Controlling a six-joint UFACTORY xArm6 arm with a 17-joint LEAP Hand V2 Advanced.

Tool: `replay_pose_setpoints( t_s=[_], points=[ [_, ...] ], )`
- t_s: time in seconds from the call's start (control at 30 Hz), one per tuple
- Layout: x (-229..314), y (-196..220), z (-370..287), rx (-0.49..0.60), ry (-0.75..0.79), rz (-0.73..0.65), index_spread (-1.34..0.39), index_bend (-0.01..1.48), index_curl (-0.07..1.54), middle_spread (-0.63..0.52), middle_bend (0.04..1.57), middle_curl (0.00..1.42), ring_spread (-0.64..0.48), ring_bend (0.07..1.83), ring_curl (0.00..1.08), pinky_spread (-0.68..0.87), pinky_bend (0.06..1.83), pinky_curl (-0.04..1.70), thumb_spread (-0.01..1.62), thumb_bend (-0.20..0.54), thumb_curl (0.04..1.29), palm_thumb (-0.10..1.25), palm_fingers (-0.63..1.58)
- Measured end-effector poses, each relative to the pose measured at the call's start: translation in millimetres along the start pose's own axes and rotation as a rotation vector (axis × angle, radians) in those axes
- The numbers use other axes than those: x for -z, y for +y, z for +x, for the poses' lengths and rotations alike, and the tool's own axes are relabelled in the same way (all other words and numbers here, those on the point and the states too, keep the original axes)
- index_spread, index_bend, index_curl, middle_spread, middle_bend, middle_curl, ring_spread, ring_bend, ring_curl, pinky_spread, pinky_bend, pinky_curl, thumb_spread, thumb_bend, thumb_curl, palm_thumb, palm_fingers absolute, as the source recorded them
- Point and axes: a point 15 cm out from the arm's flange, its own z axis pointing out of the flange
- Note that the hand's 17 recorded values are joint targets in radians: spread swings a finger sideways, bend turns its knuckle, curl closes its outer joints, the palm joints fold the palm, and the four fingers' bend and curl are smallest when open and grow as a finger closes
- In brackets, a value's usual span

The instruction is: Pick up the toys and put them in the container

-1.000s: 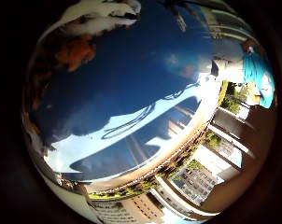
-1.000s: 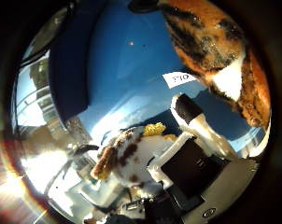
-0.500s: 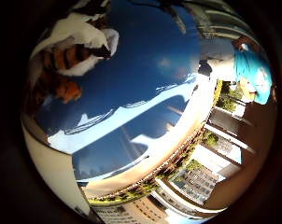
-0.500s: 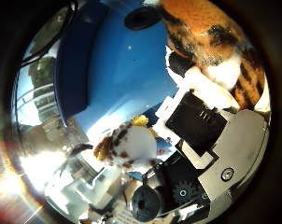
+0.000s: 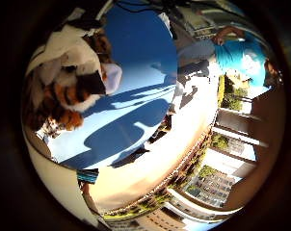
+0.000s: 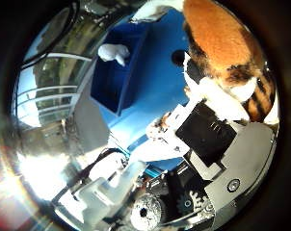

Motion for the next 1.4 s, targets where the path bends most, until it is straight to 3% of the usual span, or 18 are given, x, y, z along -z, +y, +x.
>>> replay_pose_setpoints(
  t_s=[0.13, 0.37, 0.67, 0.8, 1.1, 1.23, 1.4],
  points=[
    [45, -9, -58, 0.070, -0.034, 0.080, -1.09, 0.77, 0.16, -0.28, 1.15, 1.10, -0.11, 1.45, 0.81, 0.15, 1.59, 0.67, 1.04, -0.014, 0.74, 1.02, 0.95],
    [77, -28, -170, 0.153, -0.111, 0.113, -1.14, 0.82, 0.17, -0.27, 1.16, 1.14, -0.12, 1.47, 0.82, 0.13, 1.60, 0.71, 1.05, -0.014, 0.78, 1.01, 0.92],
    [27, -68, -266, 0.123, -0.293, 0.005, -1.18, 0.87, 0.20, -0.27, 1.17, 1.18, -0.12, 1.50, 0.83, 0.13, 1.60, 0.75, 1.06, -0.028, 0.81, 0.93, 0.89],
    [-4, -100, -270, 0.090, -0.309, 0.012, -1.19, 0.89, 0.21, -0.27, 1.17, 1.19, -0.12, 1.51, 0.83, 0.13, 1.61, 0.77, 1.07, -0.018, 0.82, 0.90, 0.87],
    [-36, -193, -236, -0.062, -0.272, 0.243, -1.20, 0.90, 0.26, -0.27, 1.19, 1.21, -0.12, 1.53, 0.83, 0.12, 1.62, 0.81, 1.09, -0.018, 0.82, 0.90, 0.84],
    [-57, -209, -223, -0.130, -0.270, 0.259, -1.20, 0.89, 0.28, -0.27, 1.20, 1.22, -0.12, 1.54, 0.83, 0.12, 1.62, 0.82, 1.11, -0.048, 0.79, 0.81, 0.81],
    [-73, -219, -205, -0.185, -0.265, 0.271, -1.11, 0.92, 0.36, -0.25, 1.15, 1.17, -0.08, 1.50, 0.79, 0.14, 1.53, 0.82, 1.16, -0.026, 0.71, 0.77, 0.81]
  ],
)
